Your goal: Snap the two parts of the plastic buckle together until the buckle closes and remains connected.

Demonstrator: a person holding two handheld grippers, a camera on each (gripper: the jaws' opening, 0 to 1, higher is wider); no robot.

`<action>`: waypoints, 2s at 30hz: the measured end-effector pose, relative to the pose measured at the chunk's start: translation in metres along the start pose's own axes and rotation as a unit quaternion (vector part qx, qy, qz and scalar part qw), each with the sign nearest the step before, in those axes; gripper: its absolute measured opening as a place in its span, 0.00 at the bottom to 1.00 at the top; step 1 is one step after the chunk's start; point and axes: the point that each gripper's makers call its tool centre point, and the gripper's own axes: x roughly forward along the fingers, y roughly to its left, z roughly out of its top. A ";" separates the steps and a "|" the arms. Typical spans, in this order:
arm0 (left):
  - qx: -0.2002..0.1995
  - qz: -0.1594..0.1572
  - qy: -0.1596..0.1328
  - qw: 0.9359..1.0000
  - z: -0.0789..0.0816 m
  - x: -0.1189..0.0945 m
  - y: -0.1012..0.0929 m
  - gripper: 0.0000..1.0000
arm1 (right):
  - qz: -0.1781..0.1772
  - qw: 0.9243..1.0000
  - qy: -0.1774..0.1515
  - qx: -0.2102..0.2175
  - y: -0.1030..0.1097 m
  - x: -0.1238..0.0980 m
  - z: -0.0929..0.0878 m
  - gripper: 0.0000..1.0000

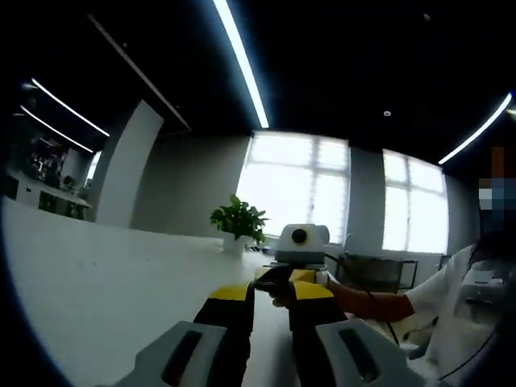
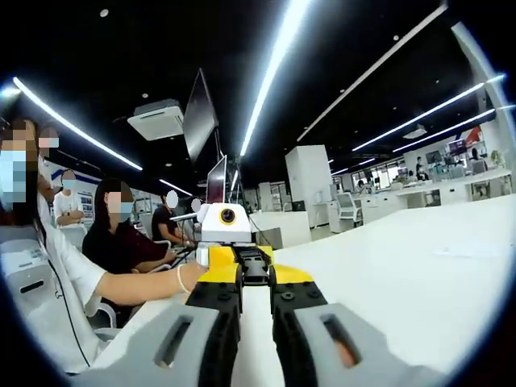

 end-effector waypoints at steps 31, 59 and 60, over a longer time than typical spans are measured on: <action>-0.021 0.017 -0.059 0.998 0.021 -0.012 0.003 0.22 | -0.007 0.998 -0.030 0.060 -0.002 0.003 0.009 0.12; -0.172 -0.059 -0.033 0.983 0.006 -0.005 -0.014 0.10 | 0.042 0.997 -0.005 0.060 0.015 0.003 0.000 0.12; -0.183 -0.056 -0.031 0.981 0.005 -0.004 -0.016 0.10 | 0.042 0.997 -0.004 0.061 0.014 0.004 -0.001 0.12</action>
